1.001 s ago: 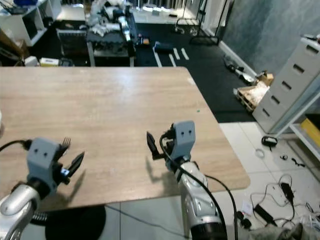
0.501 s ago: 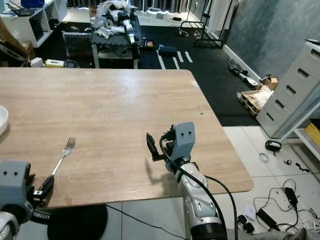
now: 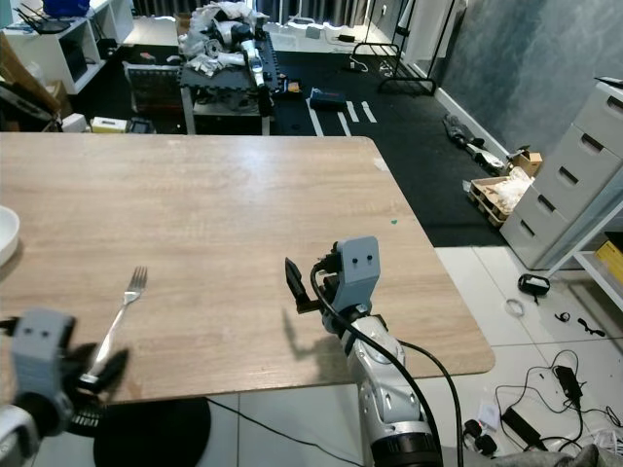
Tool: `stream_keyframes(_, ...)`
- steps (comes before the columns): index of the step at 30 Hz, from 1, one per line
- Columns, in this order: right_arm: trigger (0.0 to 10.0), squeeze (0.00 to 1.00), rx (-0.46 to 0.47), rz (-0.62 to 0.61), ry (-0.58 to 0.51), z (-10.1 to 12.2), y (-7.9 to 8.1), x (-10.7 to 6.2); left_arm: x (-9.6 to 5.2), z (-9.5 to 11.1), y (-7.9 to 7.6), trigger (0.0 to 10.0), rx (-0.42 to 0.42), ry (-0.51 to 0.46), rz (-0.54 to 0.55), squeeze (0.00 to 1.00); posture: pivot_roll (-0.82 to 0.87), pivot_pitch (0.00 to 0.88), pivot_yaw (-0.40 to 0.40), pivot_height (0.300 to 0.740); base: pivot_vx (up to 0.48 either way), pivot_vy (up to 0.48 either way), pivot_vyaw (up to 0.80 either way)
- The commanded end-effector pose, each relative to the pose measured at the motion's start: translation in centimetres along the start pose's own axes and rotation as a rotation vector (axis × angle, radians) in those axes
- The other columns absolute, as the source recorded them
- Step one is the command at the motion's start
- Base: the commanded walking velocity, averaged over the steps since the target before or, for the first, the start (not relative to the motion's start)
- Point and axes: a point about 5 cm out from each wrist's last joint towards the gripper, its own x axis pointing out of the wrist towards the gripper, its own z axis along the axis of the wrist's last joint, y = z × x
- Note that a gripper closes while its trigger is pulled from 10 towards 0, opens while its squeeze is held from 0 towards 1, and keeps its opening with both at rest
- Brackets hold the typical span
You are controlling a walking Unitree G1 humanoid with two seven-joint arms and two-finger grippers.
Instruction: Setting the table
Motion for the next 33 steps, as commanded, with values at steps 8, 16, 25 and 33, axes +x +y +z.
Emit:
stream_keyframes(8,10.0,0.00,-0.002,-0.009,0.012,-0.1,-0.3,-0.1,3.2,-2.0,-4.0,10.0,-0.034,0.095,-0.163,0.00,0.02,0.009,0.016,0.740,0.000,0.000,0.00)
stream_keyframes(16,10.0,0.00,-0.004,-0.008,0.003,0.1,-0.1,0.1,7.5,1.3,-1.8,10.0,0.011,-0.016,0.092,0.00,0.00,0.003,0.025,0.740,0.000,0.000,0.00)
stream_keyframes(25,10.0,0.00,-0.005,-0.015,0.008,-0.1,-0.4,-0.2,6.5,0.9,0.6,10.0,-0.025,-0.006,0.191,0.00,0.01,0.007,0.025,0.740,0.000,0.000,0.00)
stream_keyframes(33,10.0,0.00,-0.025,0.073,-0.018,0.7,0.9,0.4,4.2,-0.4,0.5,10.0,-0.081,-0.016,0.261,0.00,0.03,0.004,0.021,0.740,0.000,0.000,0.00)
